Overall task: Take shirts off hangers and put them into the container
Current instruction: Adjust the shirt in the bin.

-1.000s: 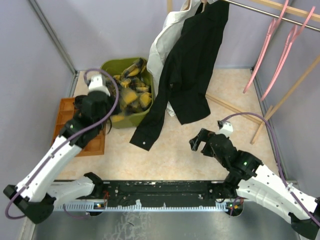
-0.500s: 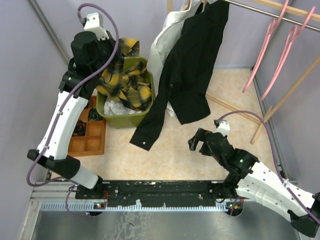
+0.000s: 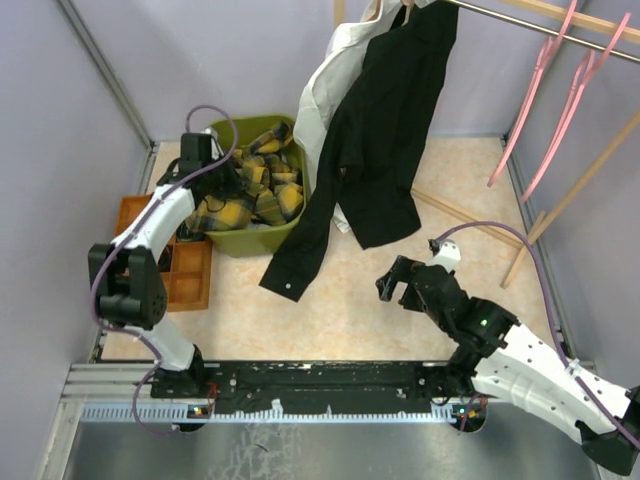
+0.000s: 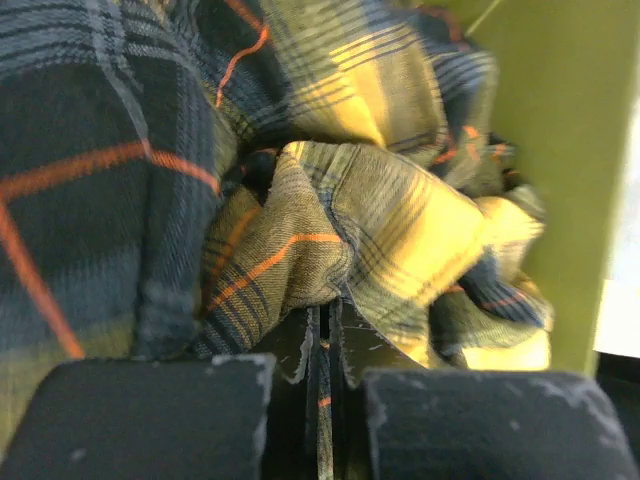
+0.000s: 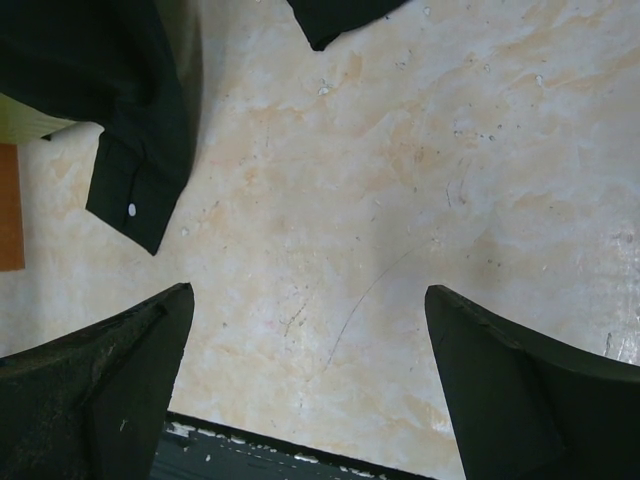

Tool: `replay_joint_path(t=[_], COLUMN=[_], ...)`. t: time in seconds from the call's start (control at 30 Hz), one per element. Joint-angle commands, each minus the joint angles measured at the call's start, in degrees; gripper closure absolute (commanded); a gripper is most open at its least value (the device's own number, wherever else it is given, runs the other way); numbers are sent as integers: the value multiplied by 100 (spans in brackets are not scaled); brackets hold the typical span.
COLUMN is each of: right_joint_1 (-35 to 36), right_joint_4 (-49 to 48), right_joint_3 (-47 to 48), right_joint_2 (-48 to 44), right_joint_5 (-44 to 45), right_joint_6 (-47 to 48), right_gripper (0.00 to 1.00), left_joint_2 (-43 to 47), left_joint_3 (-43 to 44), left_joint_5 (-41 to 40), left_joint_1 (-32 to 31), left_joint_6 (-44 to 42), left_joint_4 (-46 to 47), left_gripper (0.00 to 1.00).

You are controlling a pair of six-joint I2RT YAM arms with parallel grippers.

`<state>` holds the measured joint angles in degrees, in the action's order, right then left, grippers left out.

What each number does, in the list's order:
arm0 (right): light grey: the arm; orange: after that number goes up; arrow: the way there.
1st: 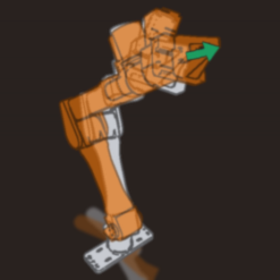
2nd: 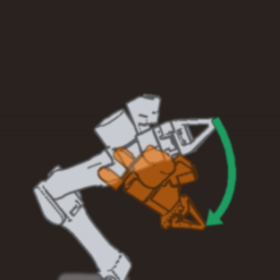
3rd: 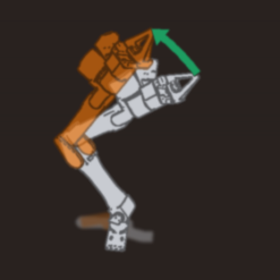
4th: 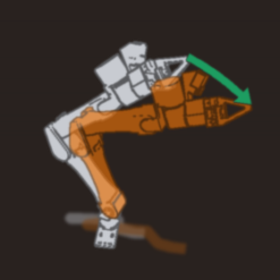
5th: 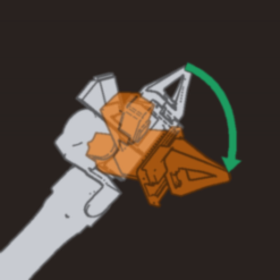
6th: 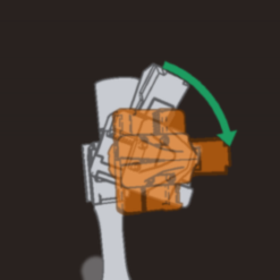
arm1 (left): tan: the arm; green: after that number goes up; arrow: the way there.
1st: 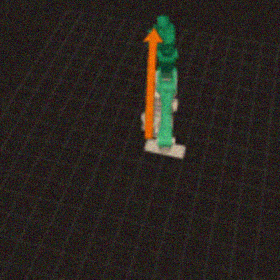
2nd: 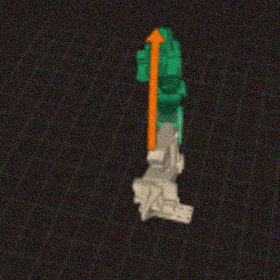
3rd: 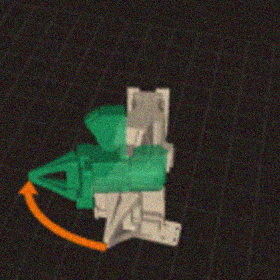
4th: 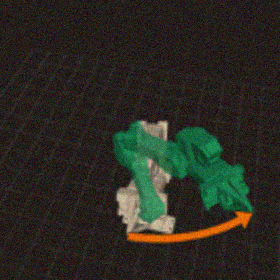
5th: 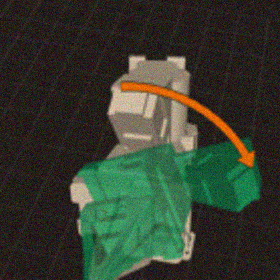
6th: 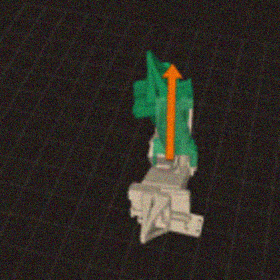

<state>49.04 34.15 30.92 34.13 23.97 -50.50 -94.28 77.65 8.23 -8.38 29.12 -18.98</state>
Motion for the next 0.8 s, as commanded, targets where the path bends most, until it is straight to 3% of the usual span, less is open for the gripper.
replay_joint_path(t=[0.0,0.1,0.27,0.37,0.5,0.57,0.77], right_joint_1=[40,37,36,37,38,43,36], right_joint_4=[-93,-133,-258,-207,-121,-103,-143], right_joint_3=[226,207,216,293,318,318,312], right_joint_2=[-99,-86,37,114,115,82,76], right_joint_5=[231,247,190,154,170,191,204], right_joint_6=[58,59,67,68,72,68,61], right_gripper=[1,1,1,1,1,1,1], left_joint_2=[-544,-1280,-2210,-2331,-2005,-1628,-498], left_joint_3=[184,532,932,965,1077,1172,1566], left_joint_5=[345,987,1066,1087,1048,916,653], left_joint_1=[-29,-146,-615,-714,-760,-757,-757], left_joint_6=[-187,-677,-1365,-1507,-1633,-1653,-1800], left_joint_4=[-401,-1054,-1808,-1922,-2051,-2092,-2141], left_gripper=[99,95,77,67,54,44,27])
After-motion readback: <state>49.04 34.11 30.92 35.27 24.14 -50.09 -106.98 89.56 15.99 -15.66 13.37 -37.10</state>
